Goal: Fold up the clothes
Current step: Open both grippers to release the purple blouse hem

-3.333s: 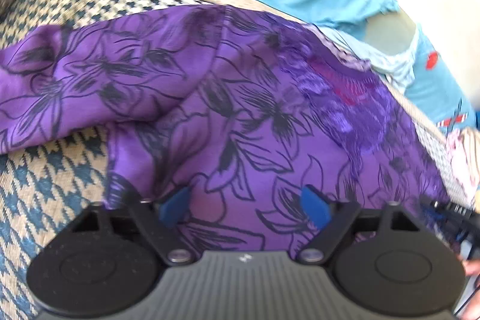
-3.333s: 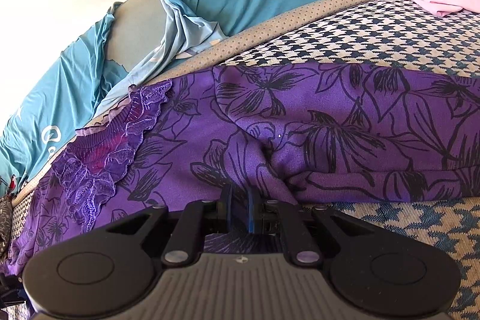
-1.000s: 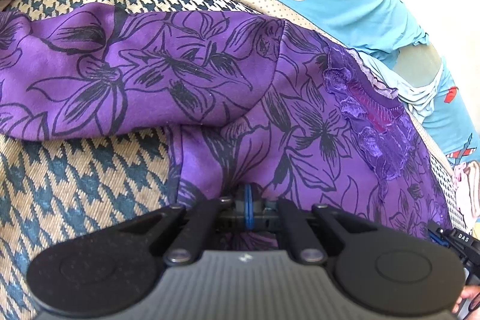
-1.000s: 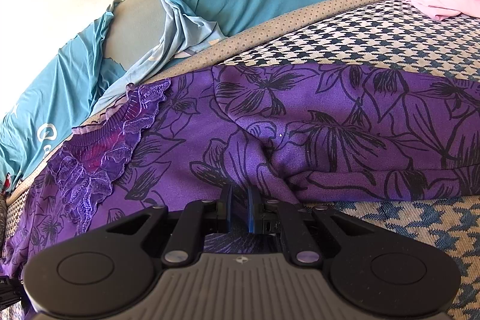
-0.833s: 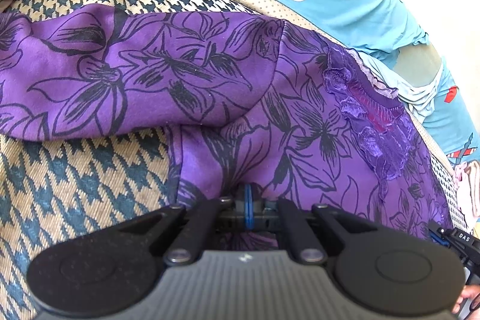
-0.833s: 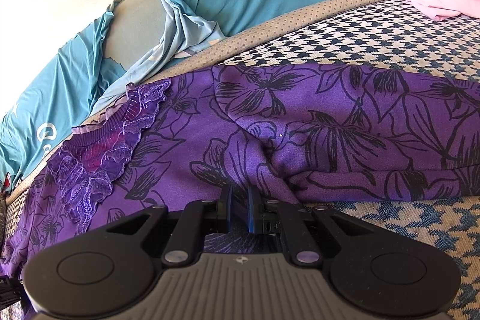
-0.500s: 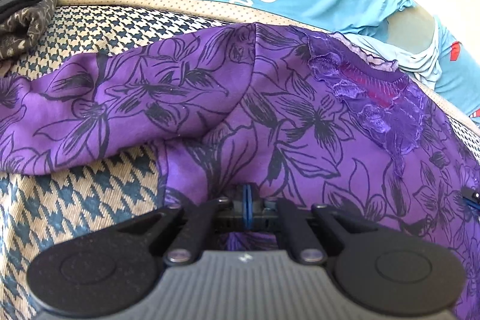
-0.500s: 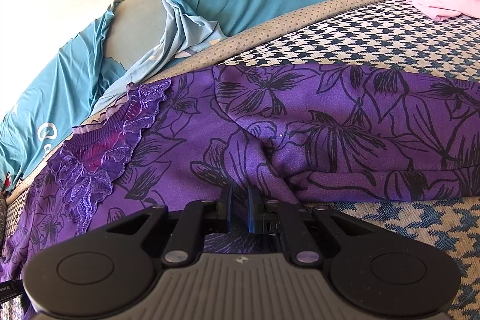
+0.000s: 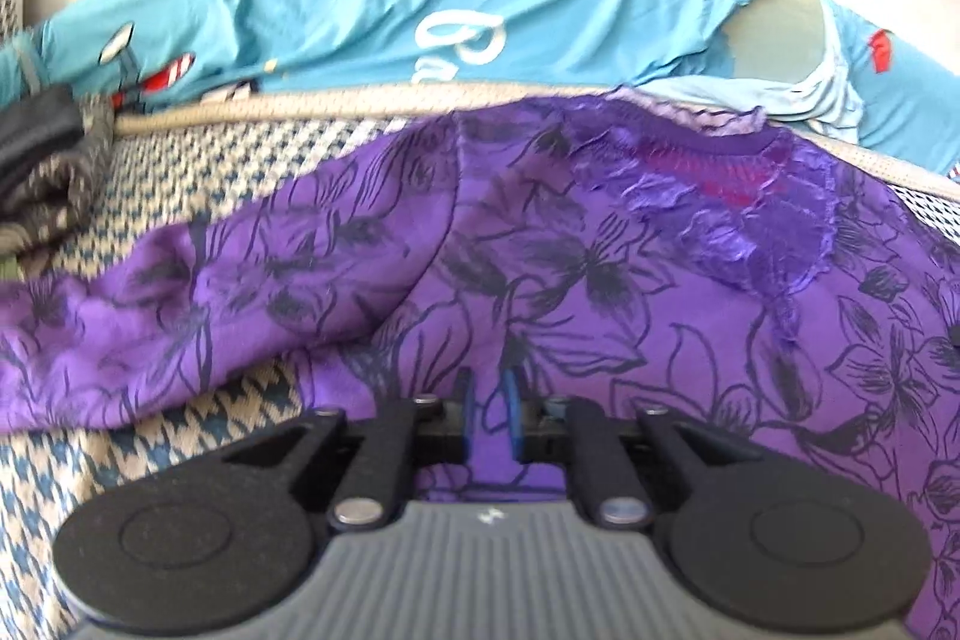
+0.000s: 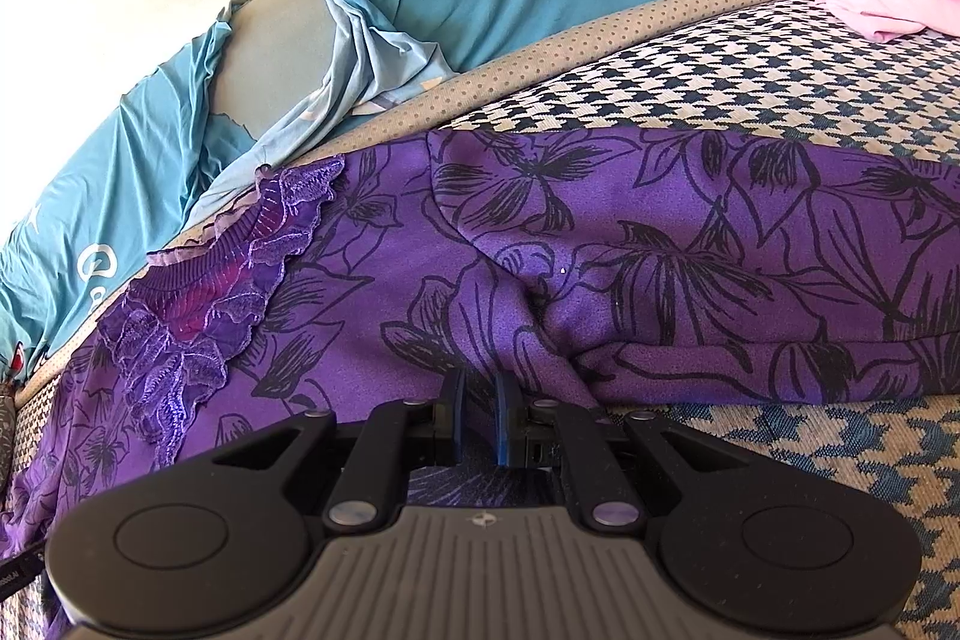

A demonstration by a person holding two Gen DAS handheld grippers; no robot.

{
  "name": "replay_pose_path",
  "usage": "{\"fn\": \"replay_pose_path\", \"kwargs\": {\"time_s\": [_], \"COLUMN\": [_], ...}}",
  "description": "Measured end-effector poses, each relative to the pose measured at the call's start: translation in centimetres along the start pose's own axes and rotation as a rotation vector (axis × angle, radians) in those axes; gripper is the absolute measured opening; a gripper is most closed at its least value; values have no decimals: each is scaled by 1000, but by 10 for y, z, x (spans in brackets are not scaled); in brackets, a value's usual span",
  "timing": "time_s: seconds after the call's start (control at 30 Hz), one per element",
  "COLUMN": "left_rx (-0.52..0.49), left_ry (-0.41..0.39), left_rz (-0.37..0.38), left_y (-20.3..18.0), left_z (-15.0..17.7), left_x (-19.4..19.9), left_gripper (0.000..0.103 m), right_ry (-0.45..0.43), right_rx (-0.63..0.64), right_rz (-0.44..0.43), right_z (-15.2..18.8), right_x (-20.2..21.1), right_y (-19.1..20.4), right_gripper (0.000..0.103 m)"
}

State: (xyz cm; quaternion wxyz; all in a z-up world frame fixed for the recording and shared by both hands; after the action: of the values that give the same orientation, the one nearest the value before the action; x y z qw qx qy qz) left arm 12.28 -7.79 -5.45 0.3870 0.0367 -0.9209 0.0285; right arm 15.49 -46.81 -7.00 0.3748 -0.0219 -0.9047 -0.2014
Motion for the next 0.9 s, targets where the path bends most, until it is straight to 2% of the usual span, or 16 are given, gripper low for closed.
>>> {"fn": "replay_pose_path", "kwargs": {"time_s": [0.03,0.1,0.23,0.47,0.6,0.67,0.73,0.9], "left_rx": [-12,-27,-52,-85,-116,-127,-135,-137], "left_ry": [-7,-12,-11,-43,-56,-51,-43,-34], "left_rz": [1,3,3,-7,-15,-15,-8,-15], "left_y": [-3,-8,-15,-24,-31,-32,-34,-34], "left_z": [-1,-1,-2,-3,-5,-4,-4,-2], "left_x": [1,3,5,9,10,10,11,9], "left_gripper": [19,34,47,83,91,91,91,91], "right_ry": [0,1,0,2,-15,-37,-71,-135], "right_rx": [-1,-3,-11,25,21,5,-7,-93], "right_rz": [-2,-5,-14,-41,-43,-44,-18,53], "right_z": [0,0,0,-1,-5,-9,-14,-30], "right_x": [0,0,0,6,14,21,29,52], "right_y": [0,-1,0,9,10,7,1,-29], "right_gripper": [7,7,8,26,30,33,40,43]}}
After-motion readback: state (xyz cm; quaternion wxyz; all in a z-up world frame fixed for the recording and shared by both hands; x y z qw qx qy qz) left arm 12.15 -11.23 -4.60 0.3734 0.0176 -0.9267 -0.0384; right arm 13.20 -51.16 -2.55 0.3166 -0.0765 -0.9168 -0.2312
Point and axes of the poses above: each gripper's, at about its wrist camera, not at the fingertips, and x roughly against the way its jaws point, y to its left, z to its underside, the point moved 8 cm from there along -x, roughly the way its jaws point
